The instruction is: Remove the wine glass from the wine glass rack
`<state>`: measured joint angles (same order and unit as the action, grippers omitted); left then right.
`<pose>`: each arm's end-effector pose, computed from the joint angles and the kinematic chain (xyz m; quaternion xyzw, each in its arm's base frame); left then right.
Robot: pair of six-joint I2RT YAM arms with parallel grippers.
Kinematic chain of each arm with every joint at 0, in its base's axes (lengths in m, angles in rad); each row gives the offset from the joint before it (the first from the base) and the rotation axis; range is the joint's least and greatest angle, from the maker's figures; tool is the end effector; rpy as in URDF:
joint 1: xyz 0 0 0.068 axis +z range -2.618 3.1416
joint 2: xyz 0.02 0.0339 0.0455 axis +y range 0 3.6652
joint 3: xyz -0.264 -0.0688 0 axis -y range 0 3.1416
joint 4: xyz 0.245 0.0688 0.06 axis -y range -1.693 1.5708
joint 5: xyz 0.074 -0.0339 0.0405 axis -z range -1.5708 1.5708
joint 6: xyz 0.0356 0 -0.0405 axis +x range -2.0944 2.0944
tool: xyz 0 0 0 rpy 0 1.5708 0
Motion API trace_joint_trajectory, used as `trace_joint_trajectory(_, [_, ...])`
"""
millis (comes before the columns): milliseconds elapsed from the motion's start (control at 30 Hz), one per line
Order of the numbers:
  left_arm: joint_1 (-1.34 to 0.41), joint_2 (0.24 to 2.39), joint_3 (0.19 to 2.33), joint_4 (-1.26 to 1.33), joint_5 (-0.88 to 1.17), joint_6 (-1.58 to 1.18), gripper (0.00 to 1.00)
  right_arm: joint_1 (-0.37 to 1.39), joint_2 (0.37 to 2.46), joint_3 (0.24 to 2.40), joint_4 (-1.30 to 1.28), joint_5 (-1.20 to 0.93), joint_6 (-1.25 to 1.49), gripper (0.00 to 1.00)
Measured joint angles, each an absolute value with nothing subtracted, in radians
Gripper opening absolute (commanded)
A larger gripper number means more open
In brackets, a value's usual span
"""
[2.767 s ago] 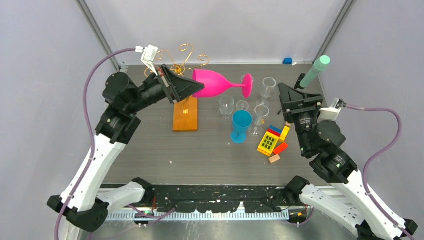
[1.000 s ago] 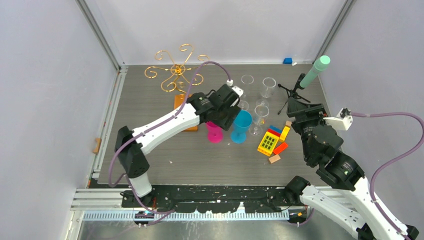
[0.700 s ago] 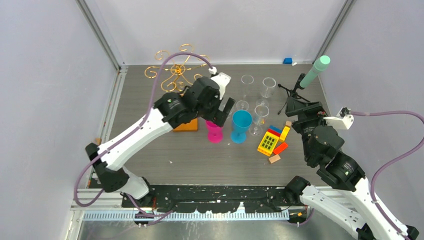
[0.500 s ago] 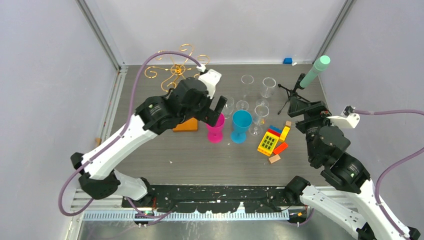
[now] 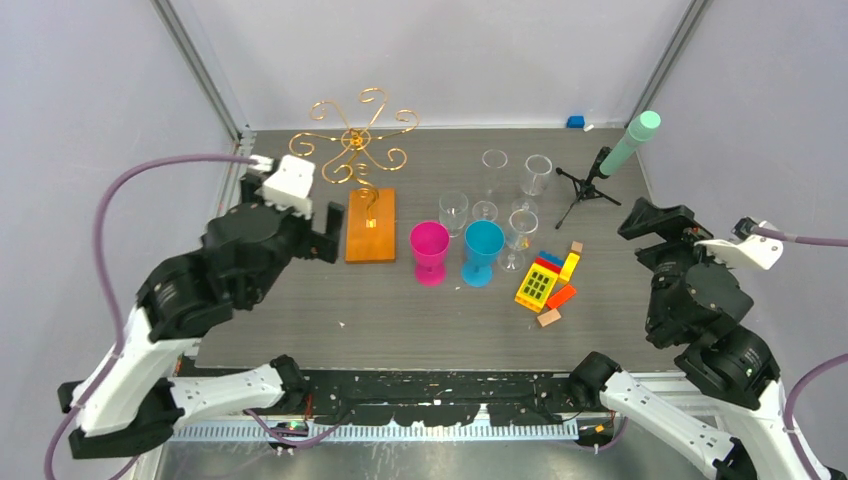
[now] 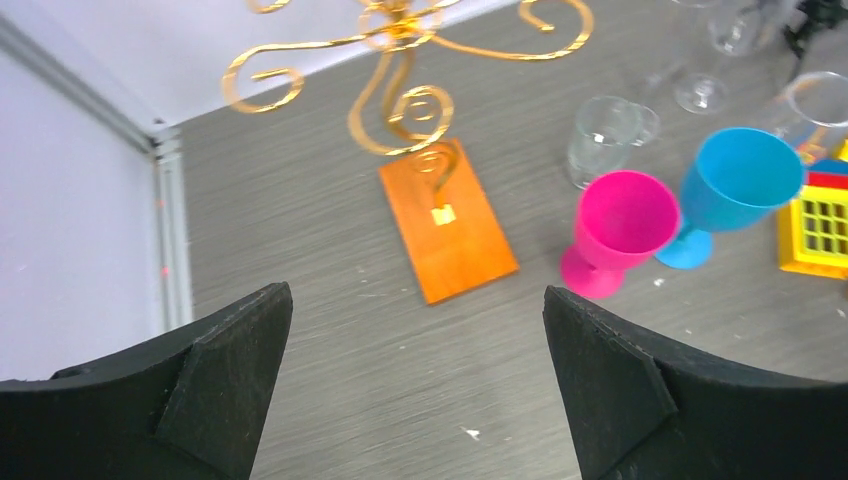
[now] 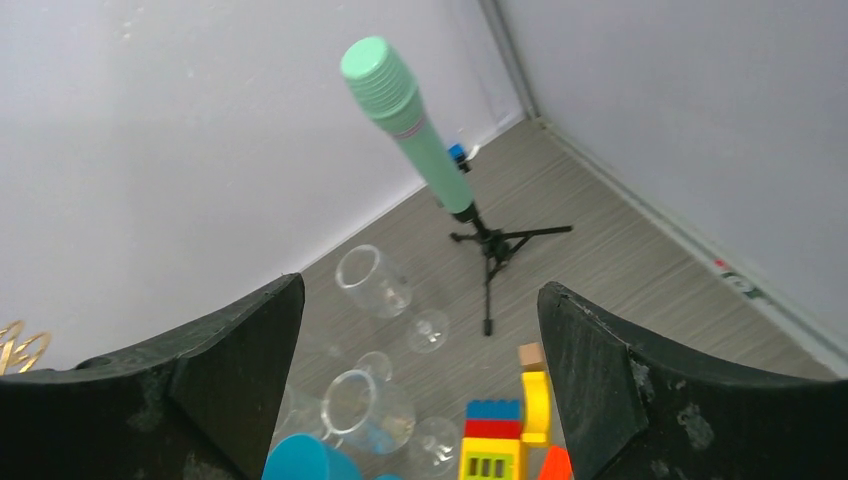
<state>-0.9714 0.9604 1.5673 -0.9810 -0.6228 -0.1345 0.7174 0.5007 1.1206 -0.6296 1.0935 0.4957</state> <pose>0.0913 -0.0969 0.4812 0.1619 0.7888 -0.0662 0.5892 0.0534 0.0046 0.4305 0.2965 0.6437 0.0391 0.7044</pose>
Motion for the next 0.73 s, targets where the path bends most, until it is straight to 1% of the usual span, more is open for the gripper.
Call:
trace_joint_trajectory(333, [-0.971,0.678,1.452,-0.989,-0.839,-0.068,1.00,0.717,0.425,1.131,-0.582,1.278,0.278,0.94])
trace_joint_trajectory(500, [-0.971,0.609,1.419,-0.993,-0.863,-0.061,1.00,0.717,0.405,1.136,-0.546,1.320,0.214,0.95])
trace_joint_trajectory(733, [-0.971,0.566,1.396,-0.979,-0.888,-0.031,1.00,0.717,0.403,1.140,-0.515,1.342,0.183,0.95])
